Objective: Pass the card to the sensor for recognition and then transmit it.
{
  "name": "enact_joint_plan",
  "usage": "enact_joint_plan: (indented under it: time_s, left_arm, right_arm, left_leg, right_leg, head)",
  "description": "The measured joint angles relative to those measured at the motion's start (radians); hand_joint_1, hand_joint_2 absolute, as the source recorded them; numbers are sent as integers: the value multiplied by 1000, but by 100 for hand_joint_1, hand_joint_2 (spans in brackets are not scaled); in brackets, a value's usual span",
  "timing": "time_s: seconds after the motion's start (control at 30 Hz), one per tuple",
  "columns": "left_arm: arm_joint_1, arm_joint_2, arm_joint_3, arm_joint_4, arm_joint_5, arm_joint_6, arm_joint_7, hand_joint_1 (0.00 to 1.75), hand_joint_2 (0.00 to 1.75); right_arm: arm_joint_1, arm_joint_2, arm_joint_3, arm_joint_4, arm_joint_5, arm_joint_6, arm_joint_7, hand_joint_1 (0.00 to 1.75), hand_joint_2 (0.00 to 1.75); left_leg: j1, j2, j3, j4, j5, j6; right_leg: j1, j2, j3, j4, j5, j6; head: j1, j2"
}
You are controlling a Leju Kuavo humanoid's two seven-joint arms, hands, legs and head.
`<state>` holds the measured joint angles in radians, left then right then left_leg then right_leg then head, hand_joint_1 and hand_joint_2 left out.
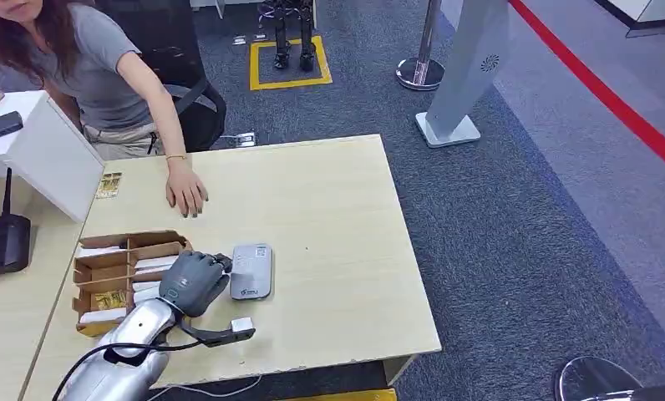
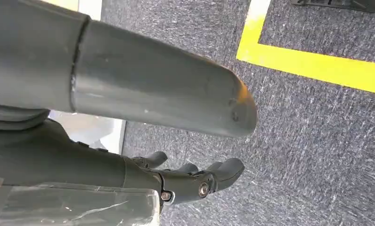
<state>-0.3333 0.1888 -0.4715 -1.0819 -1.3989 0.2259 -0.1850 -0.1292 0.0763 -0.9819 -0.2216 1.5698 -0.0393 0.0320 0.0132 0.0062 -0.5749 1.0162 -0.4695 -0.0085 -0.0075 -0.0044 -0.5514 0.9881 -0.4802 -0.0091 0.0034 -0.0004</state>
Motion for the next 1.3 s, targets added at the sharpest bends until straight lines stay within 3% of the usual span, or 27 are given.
enact_joint_plan:
  time_s: [0.87, 1.3]
  left_arm:
    - [15, 24, 0, -2, 58, -5, -8, 175, 175]
    - [12, 18, 50, -90, 7, -5, 24, 175, 175]
  right_arm:
    - [-4, 0, 20, 0, 1, -6, 3, 0, 0]
    - [-4, 1, 20, 0, -5, -7, 0, 0, 0]
  left_leg:
    - [0, 0, 0, 0, 0, 0]
    - [0, 0, 0, 0, 0, 0]
  right_leg:
    - [0, 0, 0, 0, 0, 0]
    - [0, 0, 0, 0, 0, 0]
  head:
    - [0, 0]
    - [0, 0]
